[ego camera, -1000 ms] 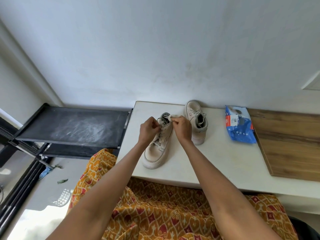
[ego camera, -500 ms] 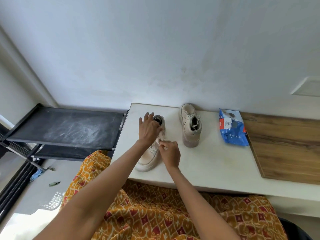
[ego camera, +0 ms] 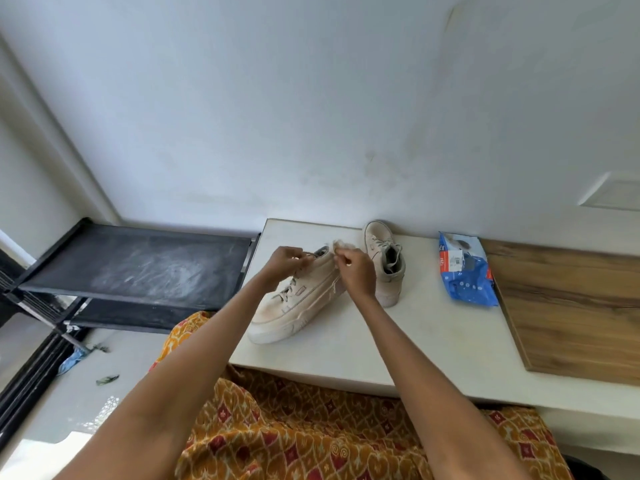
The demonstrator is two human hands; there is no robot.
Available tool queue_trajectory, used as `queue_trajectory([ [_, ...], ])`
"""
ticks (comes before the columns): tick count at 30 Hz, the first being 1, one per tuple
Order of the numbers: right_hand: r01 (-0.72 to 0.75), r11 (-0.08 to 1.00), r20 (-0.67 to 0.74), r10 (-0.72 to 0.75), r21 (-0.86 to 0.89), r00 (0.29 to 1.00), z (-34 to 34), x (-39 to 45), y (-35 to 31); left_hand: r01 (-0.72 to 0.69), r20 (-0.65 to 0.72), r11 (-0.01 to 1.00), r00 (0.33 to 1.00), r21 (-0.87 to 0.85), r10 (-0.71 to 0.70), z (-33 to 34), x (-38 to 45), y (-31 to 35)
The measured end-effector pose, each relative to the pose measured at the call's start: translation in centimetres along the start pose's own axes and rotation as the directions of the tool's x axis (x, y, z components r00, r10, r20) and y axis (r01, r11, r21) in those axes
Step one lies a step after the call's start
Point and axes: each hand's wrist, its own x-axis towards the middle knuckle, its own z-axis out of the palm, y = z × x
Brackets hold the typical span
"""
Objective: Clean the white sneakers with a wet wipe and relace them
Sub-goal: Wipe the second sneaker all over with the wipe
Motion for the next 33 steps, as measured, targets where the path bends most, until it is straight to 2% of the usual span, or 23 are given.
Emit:
queue_trajectory([
  [5,0.156,0.981,0.053,-0.151,-0.117,0.987,2.0,-2.4,-0.5,-0.013,-0.124,0.995,0.992,0.094,0.025,-0.2,0.9,-0.5],
  [7,0.296,0.946,0.082,-0.287,-0.135,0.954,2.4,-3.4,-1.0,0.002,-0.196,0.983,0.98,0.183,0.035,-0.7,1.4,-0.9],
  [10,0.443,0.858,0.11,-0.43,-0.261,0.896,2.8,-2.4,-1.7,0.016,-0.334,0.931,0.936,0.363,0.115,-1.4,1.9,-1.7],
  [12,0.422,0.86,0.129,-0.402,-0.288,0.907,2.8,-1.2,-2.6,-0.016,-0.363,0.878,0.907,0.479,0.215,-1.1,1.4,-1.8],
  [14,0.301,0.93,0.149,-0.273,-0.212,0.95,2.7,0.1,-3.5,-0.089,-0.344,0.835,0.883,0.543,0.318,-0.7,0.6,-1.9],
  [16,0.205,0.964,0.146,-0.181,-0.17,0.972,3.0,1.2,-3.9,-0.205,-0.23,0.729,0.863,0.654,0.449,-0.6,-0.1,-2.5],
  [18,0.17,0.96,0.159,-0.136,-0.223,0.978,3.6,1.9,-4.2,-0.273,-0.124,0.655,0.861,0.704,0.493,-0.7,-0.3,-3.3],
  [20,0.15,0.949,0.166,-0.107,-0.277,0.98,4.1,2.5,-4.5,-0.252,-0.109,0.68,0.891,0.689,0.44,-0.8,-0.5,-3.5],
  [22,0.143,0.934,0.176,-0.088,-0.328,0.98,4.6,2.7,-4.6,-0.261,-0.091,0.674,0.894,0.691,0.439,-1.0,-0.6,-3.4],
  [24,0.177,0.904,0.174,-0.117,-0.389,0.978,5.1,2.4,-4.7,-0.281,-0.098,0.736,0.899,0.616,0.426,-1.5,-0.5,-3.3],
  [26,0.272,0.877,0.184,-0.214,-0.397,0.959,5.2,1.3,-4.3,-0.288,-0.122,0.782,0.9,0.552,0.417,-2.1,-0.2,-3.1],
  [30,0.534,0.783,0.216,-0.488,-0.318,0.845,3.4,-0.3,-2.9,-0.286,-0.171,0.87,0.91,0.401,0.378,-2.3,0.1,-2.6],
  [31,0.533,0.77,0.216,-0.487,-0.351,0.846,3.0,0.3,-2.4,-0.275,-0.164,0.879,0.918,0.39,0.36,-2.2,0.1,-2.3],
  [33,0.38,0.833,0.2,-0.325,-0.402,0.924,2.5,1.9,-2.1,-0.238,-0.152,0.886,0.935,0.398,0.32,-2.2,0.0,-2.1],
])
